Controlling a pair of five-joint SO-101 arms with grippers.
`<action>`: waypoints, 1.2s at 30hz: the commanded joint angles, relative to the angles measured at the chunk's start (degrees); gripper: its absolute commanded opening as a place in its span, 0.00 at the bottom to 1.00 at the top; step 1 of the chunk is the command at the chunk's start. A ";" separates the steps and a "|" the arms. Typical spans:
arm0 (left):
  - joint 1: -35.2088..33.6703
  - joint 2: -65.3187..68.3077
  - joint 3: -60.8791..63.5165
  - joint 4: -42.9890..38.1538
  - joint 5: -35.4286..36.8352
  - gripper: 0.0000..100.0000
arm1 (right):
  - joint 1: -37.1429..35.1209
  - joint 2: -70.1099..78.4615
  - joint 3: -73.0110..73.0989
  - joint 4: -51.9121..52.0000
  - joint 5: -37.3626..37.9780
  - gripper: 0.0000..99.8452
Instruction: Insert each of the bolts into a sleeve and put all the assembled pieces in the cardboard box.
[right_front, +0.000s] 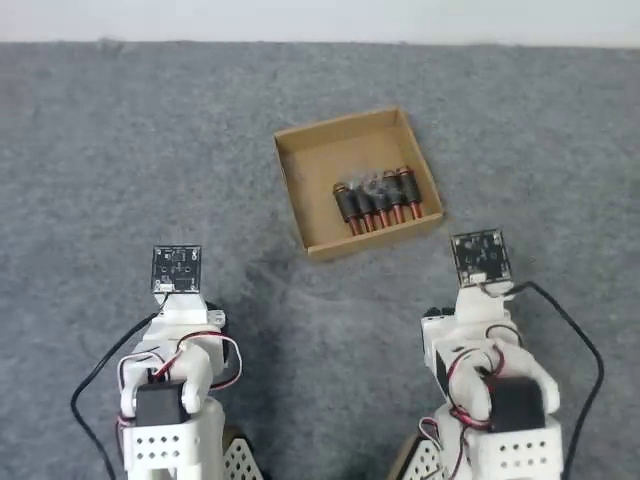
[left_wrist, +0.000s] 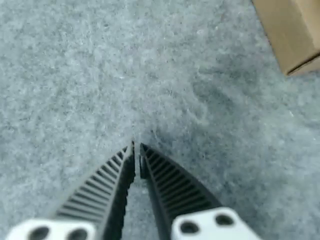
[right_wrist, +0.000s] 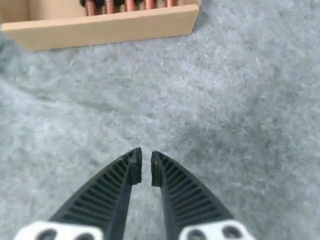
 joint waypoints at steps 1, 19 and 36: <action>-0.26 -0.53 -0.84 0.18 -0.44 0.01 | 0.40 -5.93 4.66 -3.47 -0.62 0.01; -0.26 -0.53 -0.84 0.18 -0.44 0.01 | 0.40 -14.55 20.92 -3.47 -0.09 0.01; -0.26 -0.53 -0.84 0.35 -0.35 0.01 | 0.31 -14.55 23.38 -3.56 -0.18 0.01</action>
